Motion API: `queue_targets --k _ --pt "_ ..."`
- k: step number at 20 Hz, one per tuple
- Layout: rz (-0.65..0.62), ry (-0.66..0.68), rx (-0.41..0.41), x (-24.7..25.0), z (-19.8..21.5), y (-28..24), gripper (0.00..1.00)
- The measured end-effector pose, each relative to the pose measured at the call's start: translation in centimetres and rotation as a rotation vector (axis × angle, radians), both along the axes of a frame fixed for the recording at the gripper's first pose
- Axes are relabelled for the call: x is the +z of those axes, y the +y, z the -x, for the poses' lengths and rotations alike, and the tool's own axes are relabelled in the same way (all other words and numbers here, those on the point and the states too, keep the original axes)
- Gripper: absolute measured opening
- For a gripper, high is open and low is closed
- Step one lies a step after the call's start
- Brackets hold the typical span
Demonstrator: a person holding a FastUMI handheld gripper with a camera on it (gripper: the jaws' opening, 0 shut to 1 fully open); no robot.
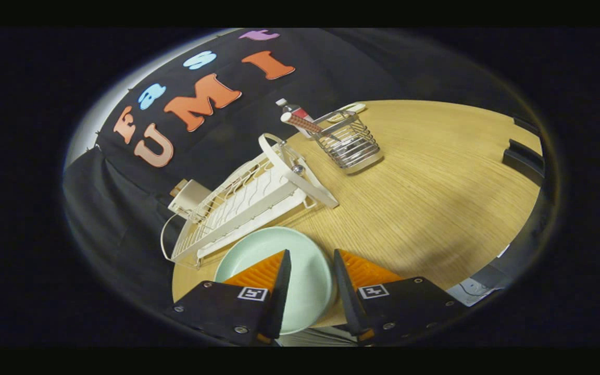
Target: Take the plate from the dish rack, then take the spoon from the basket and place it into the plate.
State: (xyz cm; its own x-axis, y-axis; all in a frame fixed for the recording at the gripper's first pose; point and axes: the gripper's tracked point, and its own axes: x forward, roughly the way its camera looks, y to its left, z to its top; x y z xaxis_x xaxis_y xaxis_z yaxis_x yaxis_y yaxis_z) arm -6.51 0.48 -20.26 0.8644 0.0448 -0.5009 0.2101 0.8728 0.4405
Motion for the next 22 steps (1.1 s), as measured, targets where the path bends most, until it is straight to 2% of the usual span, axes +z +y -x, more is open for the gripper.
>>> queue_targets --k 1,3,8,10,18,22 --pt "0.008 -0.007 0.0 0.2 -0.1 -0.2 0.5" --pt "0.064 -0.026 -0.012 0.6 -0.2 -1.1 0.59" --pt "0.196 -0.1 -0.028 3.4 -0.7 -3.0 0.89" --pt "0.219 -0.141 -0.048 4.8 -1.1 -3.8 0.97" --pt "0.445 -0.244 -0.135 9.1 -2.7 -8.2 0.99" --pt "0.484 -0.293 -0.148 11.0 -3.5 -8.6 0.99"
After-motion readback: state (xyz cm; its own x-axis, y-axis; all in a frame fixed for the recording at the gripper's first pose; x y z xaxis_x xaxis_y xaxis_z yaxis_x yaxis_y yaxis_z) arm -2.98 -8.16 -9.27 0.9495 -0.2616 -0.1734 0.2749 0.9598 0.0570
